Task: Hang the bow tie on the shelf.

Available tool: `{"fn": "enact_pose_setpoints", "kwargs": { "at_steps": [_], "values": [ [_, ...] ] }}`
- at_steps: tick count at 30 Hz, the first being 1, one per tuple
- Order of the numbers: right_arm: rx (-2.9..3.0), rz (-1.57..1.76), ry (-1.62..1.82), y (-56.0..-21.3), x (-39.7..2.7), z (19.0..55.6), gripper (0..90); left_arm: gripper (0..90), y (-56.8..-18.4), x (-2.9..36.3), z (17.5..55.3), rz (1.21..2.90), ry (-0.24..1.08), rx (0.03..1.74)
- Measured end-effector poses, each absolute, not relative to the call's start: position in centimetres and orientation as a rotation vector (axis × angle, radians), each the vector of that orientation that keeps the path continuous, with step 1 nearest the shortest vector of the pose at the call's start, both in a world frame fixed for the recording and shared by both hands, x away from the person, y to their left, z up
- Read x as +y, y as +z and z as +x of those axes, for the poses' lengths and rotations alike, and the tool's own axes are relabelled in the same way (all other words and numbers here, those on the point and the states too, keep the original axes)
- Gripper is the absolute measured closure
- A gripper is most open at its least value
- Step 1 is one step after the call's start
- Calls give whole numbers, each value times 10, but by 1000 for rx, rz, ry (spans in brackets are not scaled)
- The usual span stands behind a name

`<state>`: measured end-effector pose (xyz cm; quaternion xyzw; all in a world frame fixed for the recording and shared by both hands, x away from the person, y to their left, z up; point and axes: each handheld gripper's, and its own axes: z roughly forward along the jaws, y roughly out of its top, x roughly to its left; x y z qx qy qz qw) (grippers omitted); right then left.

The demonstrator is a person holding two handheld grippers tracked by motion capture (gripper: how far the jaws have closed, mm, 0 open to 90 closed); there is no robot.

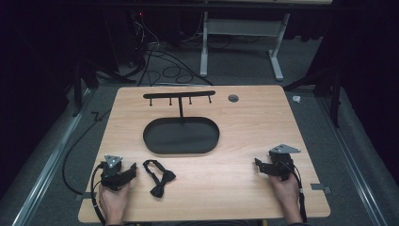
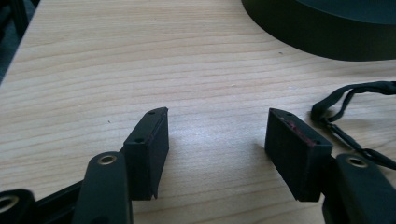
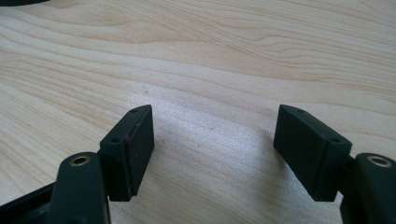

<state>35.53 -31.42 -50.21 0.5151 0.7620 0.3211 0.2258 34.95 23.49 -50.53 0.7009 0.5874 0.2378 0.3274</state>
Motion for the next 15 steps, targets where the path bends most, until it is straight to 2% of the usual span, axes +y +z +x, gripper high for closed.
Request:
{"fn": "enact_pose_setpoints", "kwargs": {
  "at_steps": [15],
  "values": [
    [2097, 1426, 885, -502, -314, 355, 304, 394, -483, 230, 341, 1838, 542, 1483]
  ]
}}
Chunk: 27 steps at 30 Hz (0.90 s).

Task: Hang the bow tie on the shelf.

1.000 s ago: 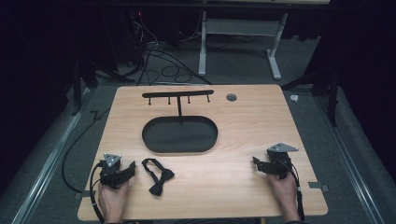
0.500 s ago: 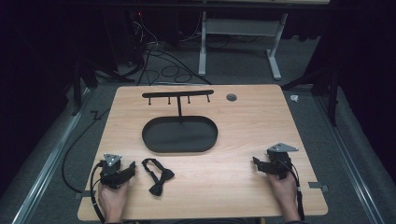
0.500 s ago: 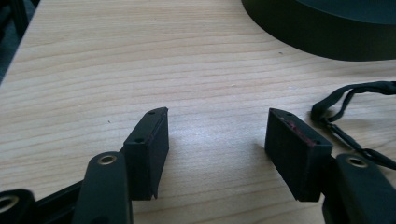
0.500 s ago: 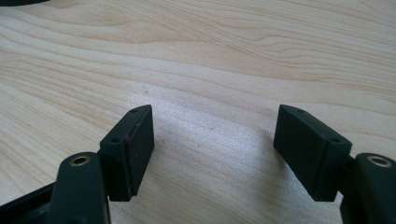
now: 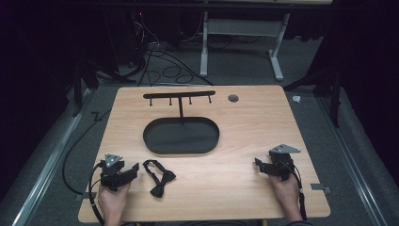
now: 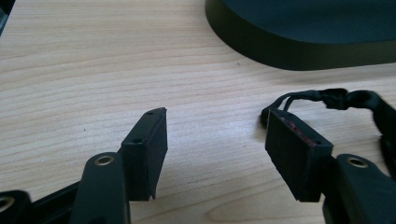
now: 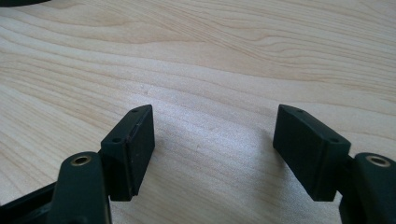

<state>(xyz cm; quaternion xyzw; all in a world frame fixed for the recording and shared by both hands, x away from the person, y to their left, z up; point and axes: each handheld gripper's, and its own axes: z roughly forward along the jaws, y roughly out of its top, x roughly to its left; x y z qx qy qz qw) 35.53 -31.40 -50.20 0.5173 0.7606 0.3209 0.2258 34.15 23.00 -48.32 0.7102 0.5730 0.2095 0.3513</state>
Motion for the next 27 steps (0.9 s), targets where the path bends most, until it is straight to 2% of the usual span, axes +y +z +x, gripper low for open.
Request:
{"fn": "enact_pose_setpoints", "kwargs": {
  "at_steps": [11, 27],
  "values": [
    [2093, 1429, 884, -502, -312, 356, 303, 396, -485, 218, 338, 1829, 482, 1449],
    [2101, 1426, 885, -502, -311, 354, 300, 423, -489, 196, 338, 1851, 474, 1452]
  ]
}}
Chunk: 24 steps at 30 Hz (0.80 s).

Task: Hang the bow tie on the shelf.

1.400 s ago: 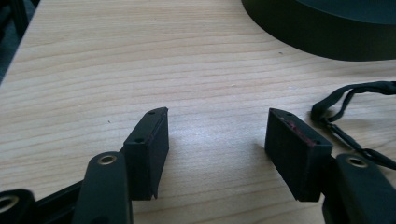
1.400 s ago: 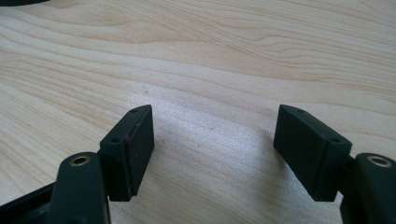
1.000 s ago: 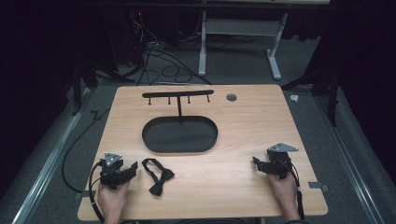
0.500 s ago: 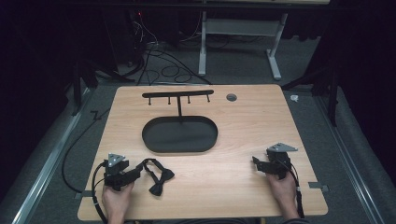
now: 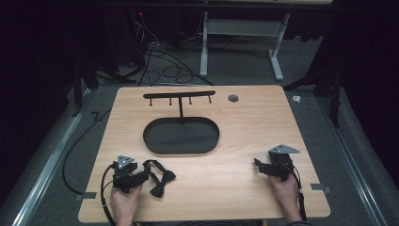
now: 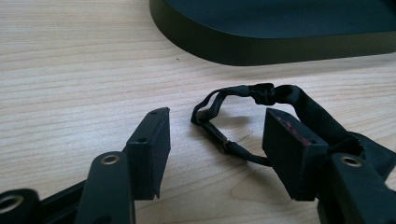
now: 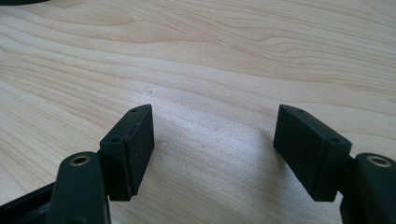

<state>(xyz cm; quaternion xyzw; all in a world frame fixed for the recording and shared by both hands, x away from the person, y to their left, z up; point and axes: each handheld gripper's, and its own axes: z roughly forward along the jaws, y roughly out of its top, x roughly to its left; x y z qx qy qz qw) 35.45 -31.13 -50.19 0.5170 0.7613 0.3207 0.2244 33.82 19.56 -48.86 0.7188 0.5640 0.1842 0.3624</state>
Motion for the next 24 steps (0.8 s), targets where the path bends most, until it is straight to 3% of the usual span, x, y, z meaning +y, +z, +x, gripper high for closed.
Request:
{"fn": "enact_pose_setpoints", "kwargs": {
  "at_steps": [14, 24],
  "values": [
    [2103, 1422, 887, -502, -311, 354, 300, 514, -500, 188, 342, 1915, 579, 1485],
    [2103, 1422, 887, -502, -311, 354, 299, 749, -499, 187, 341, 1945, 593, 1471]
  ]
}}
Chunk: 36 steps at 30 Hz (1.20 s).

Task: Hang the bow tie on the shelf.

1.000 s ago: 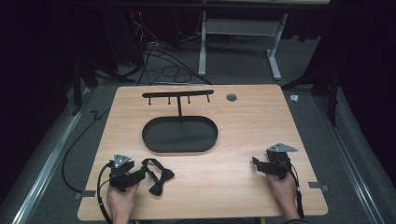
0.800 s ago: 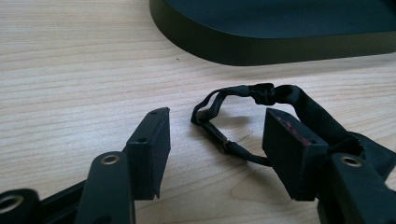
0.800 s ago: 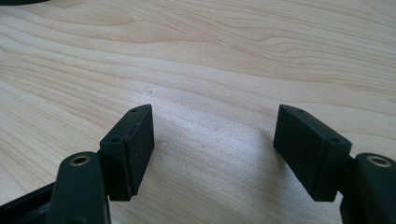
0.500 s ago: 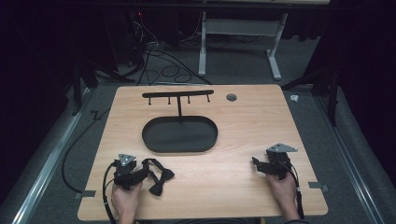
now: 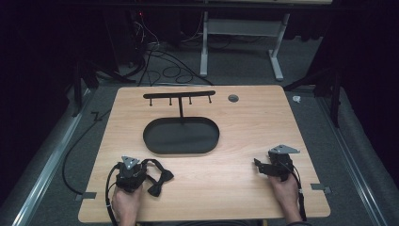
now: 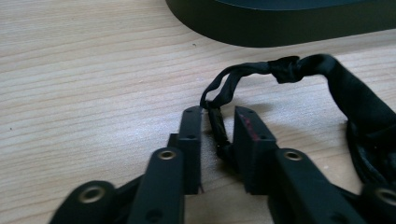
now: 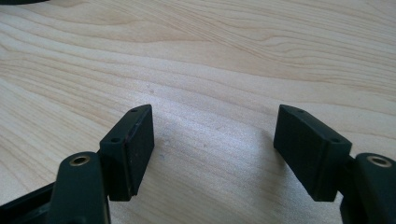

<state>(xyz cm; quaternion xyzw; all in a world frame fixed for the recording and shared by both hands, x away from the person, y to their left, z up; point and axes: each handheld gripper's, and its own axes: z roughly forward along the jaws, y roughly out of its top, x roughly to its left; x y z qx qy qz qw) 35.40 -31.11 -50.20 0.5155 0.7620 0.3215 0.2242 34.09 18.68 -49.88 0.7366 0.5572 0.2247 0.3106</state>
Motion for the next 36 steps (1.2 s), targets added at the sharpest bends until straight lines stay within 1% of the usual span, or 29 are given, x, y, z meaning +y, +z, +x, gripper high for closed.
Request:
{"fn": "enact_pose_setpoints", "kwargs": {
  "at_steps": [3, 6, 15, 27, 36],
  "values": [
    [2103, 1422, 887, -502, -311, 354, 299, 823, -498, 186, 342, 1961, 580, 1466],
    [2103, 1422, 887, -502, -311, 354, 299, 863, -497, 187, 344, 1965, 555, 1460],
    [2103, 1422, 887, -502, -311, 354, 300, 873, -489, 193, 341, 1937, 507, 1433],
    [2105, 1424, 888, -502, -311, 354, 300, 874, -446, 185, 331, 1884, 515, 1274],
    [2106, 1422, 887, -502, -312, 354, 300, 873, -417, 177, 326, 1848, 496, 1164]
  ]
}}
